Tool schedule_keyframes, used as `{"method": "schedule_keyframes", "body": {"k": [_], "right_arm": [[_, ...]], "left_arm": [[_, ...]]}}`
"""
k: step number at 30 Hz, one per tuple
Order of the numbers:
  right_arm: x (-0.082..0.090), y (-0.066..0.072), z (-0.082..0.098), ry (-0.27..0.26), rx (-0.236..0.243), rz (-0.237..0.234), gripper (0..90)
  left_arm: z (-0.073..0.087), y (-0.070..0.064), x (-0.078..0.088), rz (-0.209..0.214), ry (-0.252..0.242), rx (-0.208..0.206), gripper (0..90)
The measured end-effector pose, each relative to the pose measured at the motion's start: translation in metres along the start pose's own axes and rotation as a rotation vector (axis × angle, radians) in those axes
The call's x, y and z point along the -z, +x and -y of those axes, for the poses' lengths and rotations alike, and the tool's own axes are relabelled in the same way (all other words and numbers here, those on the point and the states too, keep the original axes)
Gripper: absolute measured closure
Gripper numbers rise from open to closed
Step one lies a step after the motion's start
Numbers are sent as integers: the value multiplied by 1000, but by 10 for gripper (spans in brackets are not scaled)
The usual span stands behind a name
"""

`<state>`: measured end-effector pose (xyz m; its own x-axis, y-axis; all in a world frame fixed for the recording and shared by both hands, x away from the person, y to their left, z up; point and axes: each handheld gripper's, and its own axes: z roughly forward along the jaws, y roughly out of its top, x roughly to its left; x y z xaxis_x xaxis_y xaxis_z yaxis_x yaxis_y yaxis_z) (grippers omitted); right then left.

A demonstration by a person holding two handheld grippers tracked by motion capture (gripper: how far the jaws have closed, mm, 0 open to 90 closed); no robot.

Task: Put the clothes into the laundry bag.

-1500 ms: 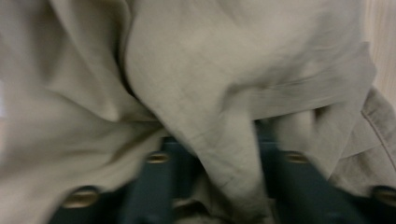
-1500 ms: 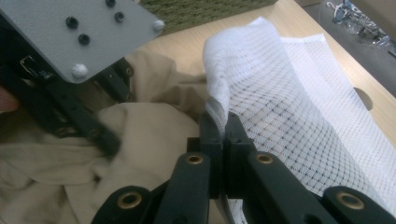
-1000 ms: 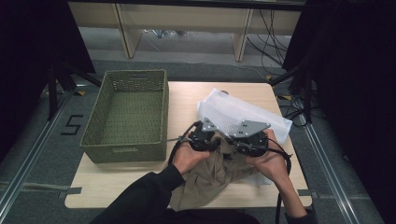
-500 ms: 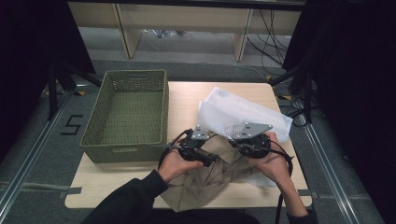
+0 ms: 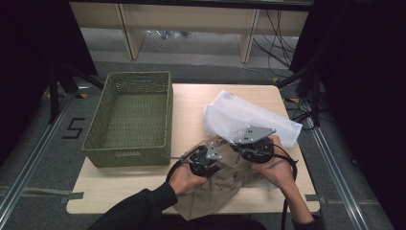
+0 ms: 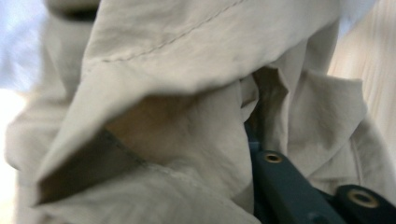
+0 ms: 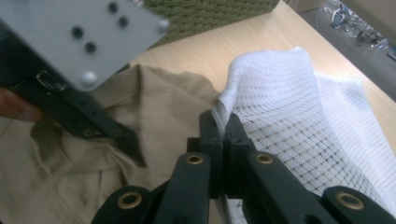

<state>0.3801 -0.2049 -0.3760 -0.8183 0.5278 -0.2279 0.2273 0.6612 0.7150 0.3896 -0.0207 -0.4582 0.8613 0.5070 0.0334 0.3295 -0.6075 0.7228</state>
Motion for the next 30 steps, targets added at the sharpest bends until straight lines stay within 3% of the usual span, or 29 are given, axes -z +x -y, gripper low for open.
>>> {"method": "schedule_keyframes", "body": {"k": [1, 3, 4, 5, 6, 8, 9, 10, 11, 13, 14, 17, 18, 22, 24, 26, 27, 28, 30], "right_arm": [[2, 0, -1, -3, 4, -2, 899], [8, -1, -3, -16, 5, 8, 899], [11, 0, -3, -23, 4, 11, 899], [14, 0, -3, -24, 2, 14, 899], [16, 0, -3, -26, 2, 17, 899], [18, 1, 0, -23, 3, 13, 899], [18, 1, 2, -21, -4, 8, 899], [17, 1, 4, -21, -5, 6, 899], [16, 2, 6, -14, -17, 5, 899], [13, 0, 11, 4, -21, 5, 899], [12, 0, 13, 7, -18, -3, 899], [10, -2, 18, 11, -28, -5, 899], [10, -2, 18, 17, -44, -6, 898], [9, -1, 18, 22, -25, -10, 899], [8, -1, 17, 20, -26, -7, 898], [9, 0, 17, 28, -44, -5, 898], [8, 0, 17, 25, -41, -5, 899], [8, -1, 16, 23, -32, -2, 898], [7, -2, 15, 15, -26, 0, 899]], "left_arm": [[-8, -5, 1, -9, -35, 47, 848], [-22, -8, 3, 1, -78, 60, 848], [-27, -11, 0, -5, -116, 94, 848], [-31, -8, 0, 3, -95, 61, 846], [-31, -7, -5, -4, -101, 84, 843], [-28, -2, -18, -15, -74, 71, 829], [-24, -1, -27, -10, -71, 97, 814], [-20, 4, -33, 23, -56, 94, 791], [-17, 6, -36, 51, -84, 133, 767], [-14, 7, -32, 65, -84, 142, 704], [-14, 2, -30, 54, -130, 201, 643], [-9, 3, -7, 93, -70, 137, 426], [-7, 2, 2, 92, -62, 136, 375], [0, 9, 38, 94, -148, 163, 277], [1, 24, 53, 56, -204, 190, 265], [1, 34, 57, 37, -231, 206, 248], [1, 38, 53, 58, -249, 212, 265], [1, 38, 50, 70, -238, 205, 313], [-1, 31, 38, 115, -219, 128, 469]]}}
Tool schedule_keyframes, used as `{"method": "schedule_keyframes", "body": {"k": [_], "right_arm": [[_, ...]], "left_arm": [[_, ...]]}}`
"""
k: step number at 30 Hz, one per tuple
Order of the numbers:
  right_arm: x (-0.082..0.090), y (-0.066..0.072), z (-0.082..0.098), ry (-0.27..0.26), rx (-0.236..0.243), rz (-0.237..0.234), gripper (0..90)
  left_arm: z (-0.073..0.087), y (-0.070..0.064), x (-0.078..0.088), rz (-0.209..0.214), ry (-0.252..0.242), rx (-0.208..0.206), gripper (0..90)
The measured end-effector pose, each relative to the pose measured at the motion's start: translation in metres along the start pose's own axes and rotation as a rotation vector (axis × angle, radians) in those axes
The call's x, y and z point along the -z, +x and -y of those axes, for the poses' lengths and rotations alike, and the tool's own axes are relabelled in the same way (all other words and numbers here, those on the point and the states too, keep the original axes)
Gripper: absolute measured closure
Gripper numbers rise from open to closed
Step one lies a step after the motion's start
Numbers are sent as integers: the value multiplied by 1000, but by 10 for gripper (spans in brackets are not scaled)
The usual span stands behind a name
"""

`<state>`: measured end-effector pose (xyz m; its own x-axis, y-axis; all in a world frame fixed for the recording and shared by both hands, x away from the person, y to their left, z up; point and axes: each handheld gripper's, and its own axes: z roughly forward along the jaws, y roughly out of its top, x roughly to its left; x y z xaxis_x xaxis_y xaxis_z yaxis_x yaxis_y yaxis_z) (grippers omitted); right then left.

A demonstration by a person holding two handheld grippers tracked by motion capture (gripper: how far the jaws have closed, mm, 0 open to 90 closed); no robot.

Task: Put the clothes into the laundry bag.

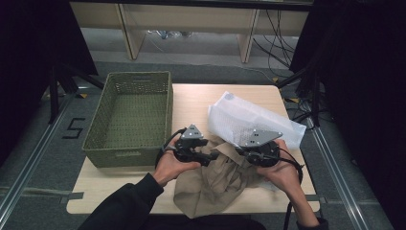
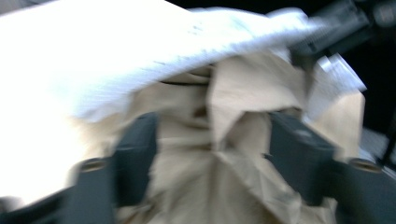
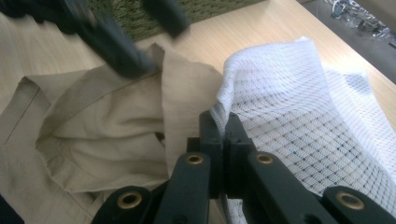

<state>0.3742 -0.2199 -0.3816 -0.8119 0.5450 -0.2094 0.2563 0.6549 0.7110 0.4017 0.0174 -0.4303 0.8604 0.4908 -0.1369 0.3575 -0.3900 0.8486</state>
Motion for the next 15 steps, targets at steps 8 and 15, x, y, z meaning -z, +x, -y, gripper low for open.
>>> {"method": "schedule_keyframes", "body": {"k": [8, 15], "right_arm": [[7, 2, -4, -33, 0, -5, 899], [13, 9, -2, -32, 19, -6, 899]], "left_arm": [[-1, -21, -64, 3, 83, -55, 879], [0, -18, -59, 7, 87, -15, 728]]}}
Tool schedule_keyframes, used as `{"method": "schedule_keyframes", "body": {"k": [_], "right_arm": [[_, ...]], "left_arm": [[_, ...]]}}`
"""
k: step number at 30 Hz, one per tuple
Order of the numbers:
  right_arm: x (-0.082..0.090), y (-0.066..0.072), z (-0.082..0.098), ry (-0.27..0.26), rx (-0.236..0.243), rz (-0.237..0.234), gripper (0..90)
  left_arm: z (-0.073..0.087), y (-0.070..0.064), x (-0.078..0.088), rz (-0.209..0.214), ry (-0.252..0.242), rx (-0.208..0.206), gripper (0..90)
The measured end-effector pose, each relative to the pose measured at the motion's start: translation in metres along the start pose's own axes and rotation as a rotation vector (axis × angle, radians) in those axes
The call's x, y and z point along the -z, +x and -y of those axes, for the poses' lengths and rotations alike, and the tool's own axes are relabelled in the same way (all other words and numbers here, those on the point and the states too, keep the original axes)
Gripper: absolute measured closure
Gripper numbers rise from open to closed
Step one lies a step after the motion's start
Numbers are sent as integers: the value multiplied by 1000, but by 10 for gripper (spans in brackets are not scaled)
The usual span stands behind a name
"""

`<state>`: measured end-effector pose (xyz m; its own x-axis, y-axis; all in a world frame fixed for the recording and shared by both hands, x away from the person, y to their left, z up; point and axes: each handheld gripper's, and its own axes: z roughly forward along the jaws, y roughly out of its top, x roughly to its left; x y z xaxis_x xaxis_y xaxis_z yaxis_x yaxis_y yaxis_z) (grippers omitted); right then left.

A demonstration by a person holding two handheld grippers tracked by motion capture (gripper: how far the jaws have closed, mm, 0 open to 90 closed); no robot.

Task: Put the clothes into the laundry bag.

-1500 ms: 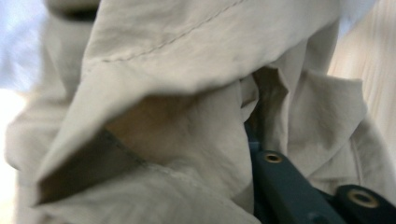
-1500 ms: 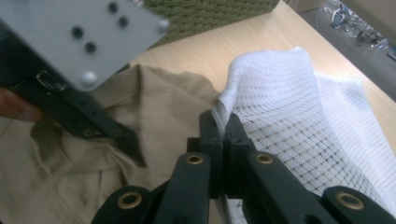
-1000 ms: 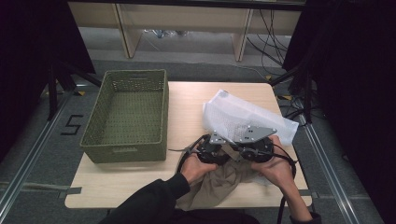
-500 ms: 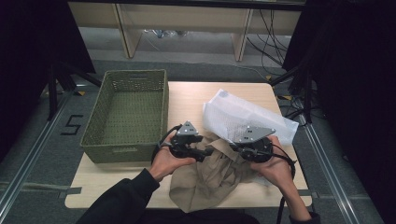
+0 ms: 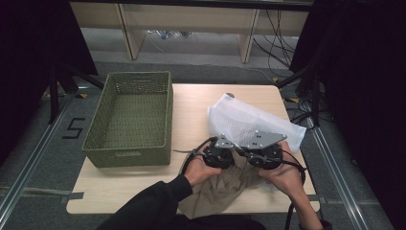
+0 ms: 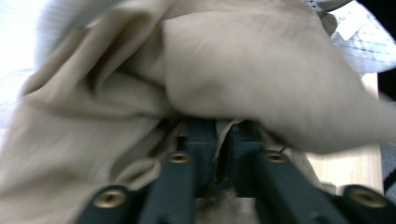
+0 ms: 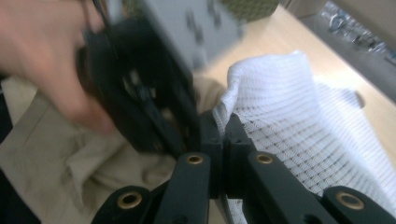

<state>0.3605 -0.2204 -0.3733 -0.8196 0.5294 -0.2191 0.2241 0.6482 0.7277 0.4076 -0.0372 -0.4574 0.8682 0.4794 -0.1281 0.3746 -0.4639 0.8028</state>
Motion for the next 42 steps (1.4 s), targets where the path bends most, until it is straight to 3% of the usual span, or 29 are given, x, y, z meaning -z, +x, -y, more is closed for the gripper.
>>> {"method": "schedule_keyframes", "body": {"k": [4, 6, 8, 9, 11, 13, 15, 17, 19, 20, 21, 22, 23, 24, 25, 28, 30, 32, 35, 37, 38, 42], "right_arm": [[-15, 4, 14, 57, -13, -23, 899], [-17, 3, 15, 64, -31, -23, 898], [-15, 2, 12, 55, -18, -19, 898], [-13, 2, 11, 47, -14, -12, 898], [-10, 2, 9, 42, -17, -7, 898], [-8, 1, 9, 40, -32, 0, 898], [-8, -1, 8, 28, -20, -1, 898], [-8, -4, 8, 20, -24, 6, 898], [-9, -6, 8, 19, -33, 9, 898], [-10, -7, 8, 16, -29, 9, 898], [-10, -8, 7, 17, -32, 14, 898], [-11, -9, 7, 13, -30, 19, 898], [-11, -10, 7, 13, -42, 26, 898], [-11, -11, 6, 10, -39, 27, 898], [-12, -13, 6, 2, -41, 36, 898], [-14, -15, 4, -5, -59, 38, 898], [-16, -15, 1, -8, -44, 34, 898], [-16, -13, -1, -22, -36, 22, 898], [-11, -8, -6, -36, -32, 12, 898], [-8, -7, -9, -55, -28, 11, 898], [-5, -7, -10, -56, -29, 9, 898], [2, -5, -8, -68, -36, 4, 898]], "left_arm": [[6, 7, 37, -11, -33, 35, 494], [6, 18, 53, -52, -67, 38, 418], [8, 33, 60, -102, -69, 83, 370], [9, 39, 58, -102, -58, 97, 340], [12, 55, 50, -99, 10, 99, 310], [16, 65, 37, -97, 19, 141, 263], [17, 69, 22, -58, -2, 162, 263], [15, 66, 11, -30, -14, 159, 256], [12, 62, -1, -20, -2, 102, 257], [11, 59, -7, -10, -6, 67, 281], [10, 58, -9, 12, -20, 31, 360], [8, 54, -10, 35, -37, 16, 544], [7, 49, -11, 27, -36, -10, 661], [6, 42, -11, 37, -24, -52, 731], [5, 38, -11, 50, -19, -64, 787], [4, 25, -12, 58, -20, -69, 832], [2, 19, -11, 27, -19, -64, 848], [-2, 15, -10, -9, -45, -52, 861], [-9, 11, -6, 4, -91, -36, 872], [-15, 9, -2, -21, -101, -32, 872], [-17, 8, 0, -41, -106, -4, 872], [-11, 20, -6, -80, -81, 33, 846]]}}
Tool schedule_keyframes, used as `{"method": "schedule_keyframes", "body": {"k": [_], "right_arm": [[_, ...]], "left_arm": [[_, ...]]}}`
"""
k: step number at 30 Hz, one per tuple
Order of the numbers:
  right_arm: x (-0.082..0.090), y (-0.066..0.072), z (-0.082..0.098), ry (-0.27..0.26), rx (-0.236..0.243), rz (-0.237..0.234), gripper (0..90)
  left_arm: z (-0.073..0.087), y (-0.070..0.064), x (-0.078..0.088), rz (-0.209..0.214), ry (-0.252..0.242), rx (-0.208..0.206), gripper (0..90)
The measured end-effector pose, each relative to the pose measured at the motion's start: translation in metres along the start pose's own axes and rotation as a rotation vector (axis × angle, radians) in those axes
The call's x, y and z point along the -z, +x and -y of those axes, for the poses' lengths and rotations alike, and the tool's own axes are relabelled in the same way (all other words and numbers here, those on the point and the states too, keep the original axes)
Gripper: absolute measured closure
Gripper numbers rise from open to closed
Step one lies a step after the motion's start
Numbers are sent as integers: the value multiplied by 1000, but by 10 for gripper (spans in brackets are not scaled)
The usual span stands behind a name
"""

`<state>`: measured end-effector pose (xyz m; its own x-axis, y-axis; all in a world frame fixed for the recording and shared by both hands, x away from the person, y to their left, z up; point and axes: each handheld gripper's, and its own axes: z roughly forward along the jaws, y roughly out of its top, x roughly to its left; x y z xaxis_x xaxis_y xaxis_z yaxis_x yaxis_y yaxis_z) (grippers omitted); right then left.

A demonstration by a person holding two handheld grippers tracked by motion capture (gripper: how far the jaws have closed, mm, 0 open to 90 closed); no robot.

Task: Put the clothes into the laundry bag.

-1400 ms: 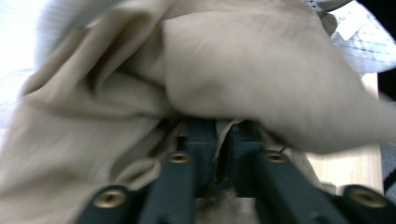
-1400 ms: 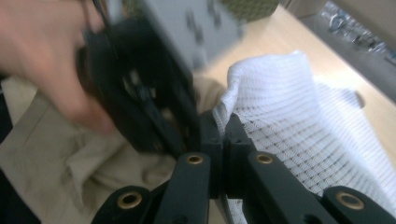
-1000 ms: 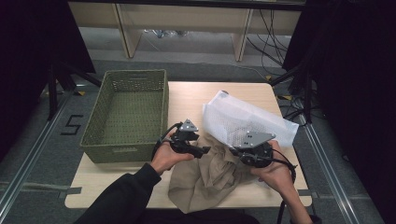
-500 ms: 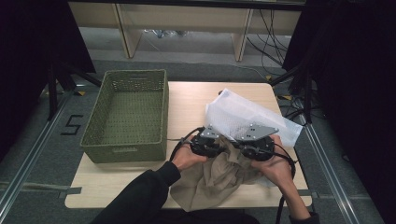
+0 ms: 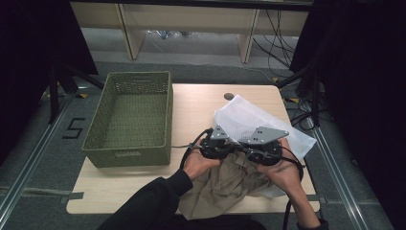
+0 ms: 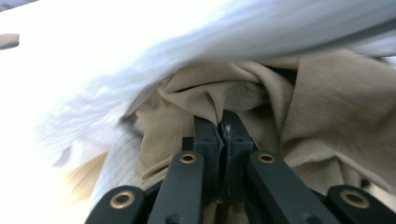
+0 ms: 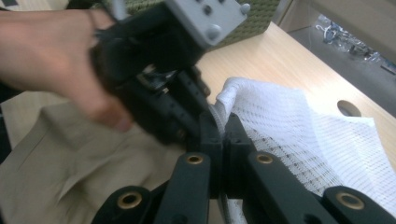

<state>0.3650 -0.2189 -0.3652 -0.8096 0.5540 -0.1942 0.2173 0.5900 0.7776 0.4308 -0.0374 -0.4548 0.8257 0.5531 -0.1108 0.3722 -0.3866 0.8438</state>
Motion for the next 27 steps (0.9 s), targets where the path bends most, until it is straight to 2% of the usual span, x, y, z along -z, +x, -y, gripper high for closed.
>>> {"method": "schedule_keyframes", "body": {"k": [3, 4, 6, 7, 9, 11, 13, 14, 15, 17, 19, 20, 22, 23, 24, 25, 26, 27], "right_arm": [[-2, 3, 8, 22, 4, -8, 898], [-3, 5, 11, 35, -11, -10, 898], [-5, 5, 14, 44, -1, -18, 898], [-5, 6, 15, 52, -13, -19, 899], [-6, 7, 17, 57, -10, -22, 898], [-7, 7, 17, 54, 1, -23, 898], [-6, 7, 16, 57, 0, -18, 898], [-6, 7, 16, 58, -2, -17, 898], [-6, 7, 16, 58, -1, -18, 898], [-6, 7, 16, 59, 4, -18, 899], [-5, 8, 16, 64, 1, -19, 898], [-5, 8, 16, 65, 1, -19, 899], [-5, 8, 16, 62, 12, -21, 898], [-5, 9, 16, 69, 3, -22, 898], [-5, 10, 16, 72, -2, -23, 898], [-5, 10, 16, 72, 0, -25, 898], [-5, 10, 16, 73, 9, -28, 899], [-5, 9, 16, 69, 14, -27, 898]], "left_arm": [[7, 4, 0, 38, 19, 16, 759], [7, 3, 3, 40, 14, 30, 687], [7, 5, 17, 42, 3, 49, 556], [7, 7, 24, 40, -8, 66, 504], [10, 13, 38, 56, -15, 93, 437], [16, 16, 50, 83, 4, 108, 371], [24, 13, 58, 108, 17, 94, 325], [28, 9, 60, 107, 24, 84, 310], [32, 5, 62, 128, 35, 79, 287], [39, -5, 62, 149, 70, 49, 228], [45, -11, 56, 151, 88, 23, 185], [48, -16, 51, 154, 121, 19, 179], [52, -21, 41, 150, 150, -3, 179], [54, -24, 35, 141, 160, -5, 176], [54, -25, 31, 139, 174, -43, 220], [54, -28, 27, 120, 178, -79, 397], [52, -31, 24, 89, 175, -88, 539], [51, -34, 19, 65, 146, -48, 640]]}}
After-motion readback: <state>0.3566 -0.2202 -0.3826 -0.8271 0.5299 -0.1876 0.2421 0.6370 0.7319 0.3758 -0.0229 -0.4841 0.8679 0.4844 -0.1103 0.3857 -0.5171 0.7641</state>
